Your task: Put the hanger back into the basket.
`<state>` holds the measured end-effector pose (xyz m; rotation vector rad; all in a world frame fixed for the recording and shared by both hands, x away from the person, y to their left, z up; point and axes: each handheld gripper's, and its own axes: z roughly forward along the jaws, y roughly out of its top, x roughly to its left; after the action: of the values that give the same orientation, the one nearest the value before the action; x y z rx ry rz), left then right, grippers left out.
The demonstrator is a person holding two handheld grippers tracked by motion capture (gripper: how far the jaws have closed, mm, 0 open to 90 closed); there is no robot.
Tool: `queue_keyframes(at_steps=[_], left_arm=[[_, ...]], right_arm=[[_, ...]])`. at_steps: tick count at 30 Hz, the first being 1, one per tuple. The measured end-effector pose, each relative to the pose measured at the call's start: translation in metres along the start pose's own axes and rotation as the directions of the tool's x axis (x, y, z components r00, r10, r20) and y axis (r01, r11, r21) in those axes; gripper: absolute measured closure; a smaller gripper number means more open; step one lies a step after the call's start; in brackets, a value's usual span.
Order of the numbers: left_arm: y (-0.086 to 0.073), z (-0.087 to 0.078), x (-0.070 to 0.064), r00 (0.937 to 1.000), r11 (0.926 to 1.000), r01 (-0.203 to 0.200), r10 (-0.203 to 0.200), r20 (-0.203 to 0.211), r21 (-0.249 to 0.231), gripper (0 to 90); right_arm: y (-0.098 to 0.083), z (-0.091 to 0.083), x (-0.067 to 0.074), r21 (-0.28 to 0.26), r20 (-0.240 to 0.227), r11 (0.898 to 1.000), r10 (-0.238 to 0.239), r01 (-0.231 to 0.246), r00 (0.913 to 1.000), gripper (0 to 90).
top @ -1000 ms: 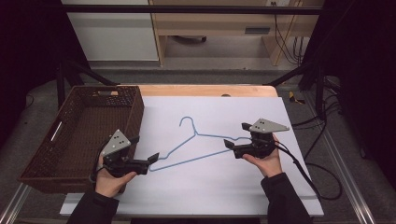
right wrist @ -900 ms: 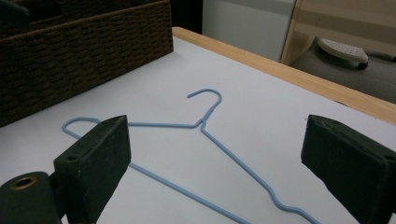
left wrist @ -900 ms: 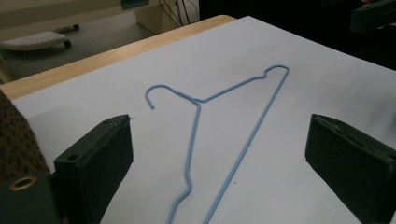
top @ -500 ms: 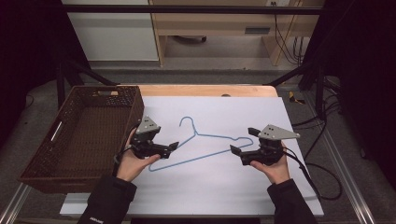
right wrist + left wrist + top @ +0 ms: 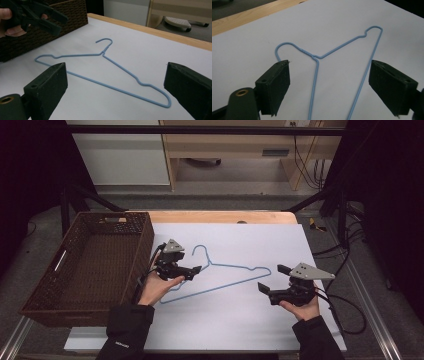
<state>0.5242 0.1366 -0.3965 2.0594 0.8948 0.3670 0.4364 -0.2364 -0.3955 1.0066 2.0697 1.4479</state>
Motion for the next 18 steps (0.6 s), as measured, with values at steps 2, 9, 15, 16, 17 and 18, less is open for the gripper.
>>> queue_keyframes(at_steps=[2,9,15,16,17,18], left_arm=[[0.002,0.006,0.001,1.0000,0.9999,-0.004,0.004,0.000,0.017,18.6],[0.006,0.028,0.003,0.9999,0.9983,0.014,-0.014,-0.002,0.056,21.3],[0.001,0.048,0.001,0.9998,0.9962,0.021,-0.022,0.002,0.084,23.7],[-0.002,0.055,0.003,1.0000,0.9940,0.003,-0.004,0.006,0.110,25.1],[-0.002,0.055,0.003,1.0000,0.9940,0.003,-0.004,0.006,0.110,26.4],[-0.004,0.058,0.005,1.0000,0.9919,-0.005,0.004,0.004,0.127,28.6]], right_arm=[[-0.001,-0.001,-0.001,-0.005,0.004,1.000,0.005,-0.005,1.0000,5.6],[-0.002,0.000,-0.001,0.004,0.003,1.000,0.002,-0.002,1.0000,5.6],[-0.002,0.001,-0.001,0.008,0.002,1.000,0.003,-0.003,1.0000,5.6],[-0.003,0.000,-0.001,0.004,0.002,1.000,0.004,-0.004,1.0000,5.7],[-0.003,0.000,-0.001,0.004,0.002,1.000,0.004,-0.004,1.0000,5.7],[-0.003,0.001,-0.001,0.008,-0.001,1.000,0.004,-0.004,1.0000,5.7]])
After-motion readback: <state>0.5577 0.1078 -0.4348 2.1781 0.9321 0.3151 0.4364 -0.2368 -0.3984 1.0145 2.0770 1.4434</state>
